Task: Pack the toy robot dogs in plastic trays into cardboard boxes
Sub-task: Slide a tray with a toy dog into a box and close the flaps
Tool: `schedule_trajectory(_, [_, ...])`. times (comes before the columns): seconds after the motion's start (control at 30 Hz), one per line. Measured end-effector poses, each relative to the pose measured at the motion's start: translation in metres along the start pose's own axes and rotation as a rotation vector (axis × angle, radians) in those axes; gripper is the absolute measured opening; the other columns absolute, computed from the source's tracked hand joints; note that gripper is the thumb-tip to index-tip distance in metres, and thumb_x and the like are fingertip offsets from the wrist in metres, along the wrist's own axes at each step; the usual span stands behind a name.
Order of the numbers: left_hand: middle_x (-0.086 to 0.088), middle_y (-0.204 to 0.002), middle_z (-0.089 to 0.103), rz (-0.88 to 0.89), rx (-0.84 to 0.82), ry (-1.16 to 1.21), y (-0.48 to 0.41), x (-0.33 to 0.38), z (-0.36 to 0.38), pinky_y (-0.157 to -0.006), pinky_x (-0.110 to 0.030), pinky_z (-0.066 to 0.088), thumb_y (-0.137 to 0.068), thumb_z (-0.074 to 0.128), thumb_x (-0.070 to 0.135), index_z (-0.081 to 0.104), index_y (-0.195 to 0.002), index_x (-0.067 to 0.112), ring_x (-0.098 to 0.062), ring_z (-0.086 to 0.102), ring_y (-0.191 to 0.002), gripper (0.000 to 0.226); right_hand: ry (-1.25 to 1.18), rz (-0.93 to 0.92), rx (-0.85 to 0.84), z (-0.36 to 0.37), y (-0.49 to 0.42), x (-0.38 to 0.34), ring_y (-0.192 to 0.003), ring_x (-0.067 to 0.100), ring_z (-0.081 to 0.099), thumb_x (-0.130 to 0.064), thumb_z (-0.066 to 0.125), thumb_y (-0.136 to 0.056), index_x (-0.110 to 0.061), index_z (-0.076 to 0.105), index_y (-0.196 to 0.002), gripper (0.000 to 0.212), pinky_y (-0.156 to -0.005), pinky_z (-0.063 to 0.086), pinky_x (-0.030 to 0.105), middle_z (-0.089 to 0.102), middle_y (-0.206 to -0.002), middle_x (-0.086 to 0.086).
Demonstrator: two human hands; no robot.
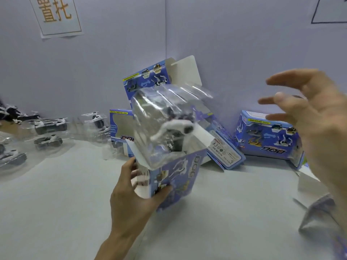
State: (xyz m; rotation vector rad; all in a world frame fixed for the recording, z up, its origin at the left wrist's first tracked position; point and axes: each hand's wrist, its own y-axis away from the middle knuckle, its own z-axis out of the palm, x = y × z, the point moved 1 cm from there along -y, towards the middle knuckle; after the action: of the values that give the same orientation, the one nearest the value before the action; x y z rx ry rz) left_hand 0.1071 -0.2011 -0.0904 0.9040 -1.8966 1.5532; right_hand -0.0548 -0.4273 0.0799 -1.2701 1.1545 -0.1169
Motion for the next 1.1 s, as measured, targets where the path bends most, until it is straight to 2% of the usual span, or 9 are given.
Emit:
schedule_trajectory(0.17, [0.012,-0.104,0.072,-0.092,-0.157,0.342,0.007,0.016,0.010,-0.060,-0.018,0.056,-0.052,0.085,0.057,0.059,-0.106,0.050,-0.010,0.070,-0.091,0.061,-0.011,-0.005,0.034,-0.011,-0.001,0.000,-0.093,0.016,0.071,-0.041,0.054,-0.082,-0.031,0.058,-0.110,0.030,-0.075,0.056,0.027,0.064,-0.123,-0.010])
schedule_trajectory(0.23, [0.016,-0.103,0.071,-0.094,-0.203,0.360,0.011,0.021,0.013,-0.060,-0.014,0.054,-0.046,0.086,0.067,0.058,-0.101,0.055,-0.006,0.070,-0.092,0.062,-0.009,-0.003,0.035,-0.013,-0.001,-0.001,-0.092,0.018,0.071,-0.039,0.053,-0.083,-0.028,0.059,-0.111,0.030,-0.074,0.056,0.027,0.065,-0.123,-0.008])
schedule_trajectory(0.43, [0.023,-0.103,0.069,-0.104,-0.505,0.255,0.032,0.024,0.029,-0.073,-0.009,0.050,-0.047,0.081,0.075,0.050,-0.110,0.044,-0.001,0.066,-0.097,0.076,-0.027,0.017,0.005,-0.015,-0.001,-0.004,-0.084,0.018,0.068,-0.020,0.050,-0.092,-0.024,0.065,-0.095,0.016,-0.073,0.054,0.031,0.072,-0.103,-0.002])
schedule_trajectory(0.5, [0.024,-0.108,0.068,-0.126,-0.624,0.253,0.037,0.026,0.035,-0.078,-0.009,0.049,-0.049,0.079,0.077,0.045,-0.115,0.052,-0.001,0.066,-0.101,0.078,-0.009,0.010,-0.078,-0.010,0.001,-0.009,-0.074,0.017,0.066,-0.016,0.050,-0.093,-0.019,0.068,-0.090,0.019,-0.070,0.053,0.029,0.073,-0.088,0.001])
schedule_trajectory(0.57, [0.024,-0.110,0.068,-0.118,-0.668,0.239,0.038,0.026,0.037,-0.081,-0.009,0.049,-0.051,0.078,0.079,0.045,-0.120,0.042,-0.002,0.067,-0.101,0.085,0.007,-0.019,-0.191,0.002,0.006,-0.017,-0.063,0.017,0.061,-0.015,0.051,-0.093,-0.015,0.070,-0.086,0.020,-0.063,0.051,0.027,0.070,-0.075,0.007])
schedule_trajectory(0.73, [0.026,-0.111,0.067,-0.102,-0.669,0.200,0.039,0.025,0.036,-0.082,-0.016,0.053,-0.052,0.075,0.082,0.046,-0.121,0.036,-0.003,0.066,-0.103,0.088,0.373,0.082,-0.510,0.045,0.024,-0.014,-0.052,0.018,0.046,-0.047,0.042,-0.099,-0.009,0.056,-0.068,0.052,-0.056,0.040,0.036,0.053,-0.058,0.006])
schedule_trajectory(0.83, [0.026,-0.113,0.066,-0.069,-0.649,0.173,0.037,0.025,0.035,-0.079,-0.017,0.053,-0.054,0.073,0.083,0.041,-0.121,0.048,-0.002,0.065,-0.103,0.083,0.704,0.264,-0.826,0.068,0.036,0.005,-0.054,0.021,0.043,-0.039,0.045,-0.099,-0.009,0.048,-0.062,0.048,-0.055,0.037,0.036,0.049,-0.056,0.005])
schedule_trajectory(0.97, [0.030,-0.119,0.061,-0.011,-0.596,0.102,0.041,0.027,0.034,-0.093,-0.030,0.052,-0.054,0.069,0.086,0.038,-0.129,0.044,0.001,0.060,-0.111,0.092,0.656,0.352,-0.885,0.068,0.033,0.010,-0.052,0.017,0.045,-0.032,0.046,-0.097,-0.007,0.054,-0.064,0.042,-0.057,0.041,0.035,0.055,-0.057,0.006])
schedule_trajectory(1.1, [0.018,-0.149,0.042,0.295,-0.248,0.144,0.042,0.043,0.029,-0.107,-0.021,0.039,-0.073,0.074,0.060,0.027,-0.150,0.029,-0.010,0.044,-0.136,0.094,0.628,0.341,-0.904,0.066,0.035,0.010,-0.050,0.013,0.040,-0.030,0.046,-0.098,-0.008,0.054,-0.064,0.041,-0.057,0.038,0.033,0.050,-0.055,0.001])
